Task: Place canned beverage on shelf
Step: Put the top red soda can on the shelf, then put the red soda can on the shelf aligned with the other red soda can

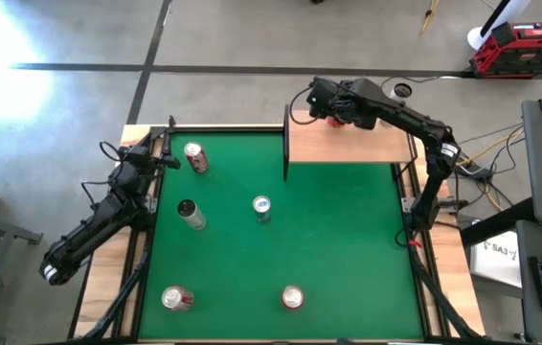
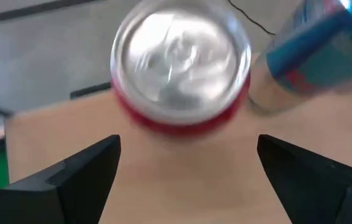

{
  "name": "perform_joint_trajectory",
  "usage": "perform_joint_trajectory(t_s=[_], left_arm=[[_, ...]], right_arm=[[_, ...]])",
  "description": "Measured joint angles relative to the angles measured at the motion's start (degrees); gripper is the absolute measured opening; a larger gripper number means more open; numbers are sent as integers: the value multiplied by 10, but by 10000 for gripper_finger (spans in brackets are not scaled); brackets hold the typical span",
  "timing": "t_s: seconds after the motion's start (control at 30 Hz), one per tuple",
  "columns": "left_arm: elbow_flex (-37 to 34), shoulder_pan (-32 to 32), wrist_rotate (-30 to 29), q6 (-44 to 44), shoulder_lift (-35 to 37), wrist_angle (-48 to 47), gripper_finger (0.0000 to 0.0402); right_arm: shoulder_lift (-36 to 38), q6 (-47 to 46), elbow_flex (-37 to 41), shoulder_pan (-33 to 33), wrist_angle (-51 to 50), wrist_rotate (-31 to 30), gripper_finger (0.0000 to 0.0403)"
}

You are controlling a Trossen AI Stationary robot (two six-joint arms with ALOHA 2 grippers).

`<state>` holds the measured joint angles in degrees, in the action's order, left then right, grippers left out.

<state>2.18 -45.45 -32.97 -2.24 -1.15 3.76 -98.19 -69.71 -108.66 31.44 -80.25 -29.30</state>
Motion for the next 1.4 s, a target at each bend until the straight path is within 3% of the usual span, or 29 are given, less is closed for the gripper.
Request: perform_joint_trajectory(t_s=[0.33, 0.73, 0.97, 1.4], left_arm=[[0, 0, 0, 0, 0, 0, 293], [0, 0, 0, 0, 0, 0, 293], [0, 0, 0, 0, 0, 0, 293], [0, 0, 0, 0, -1, 0, 293]], right_arm=[[14, 4, 1, -112, -85, 138, 370], [6, -204, 16, -349, -96, 73, 370], [6, -325, 69, -456, -45, 72, 370], [-41, -398, 100, -600, 78, 71, 370]])
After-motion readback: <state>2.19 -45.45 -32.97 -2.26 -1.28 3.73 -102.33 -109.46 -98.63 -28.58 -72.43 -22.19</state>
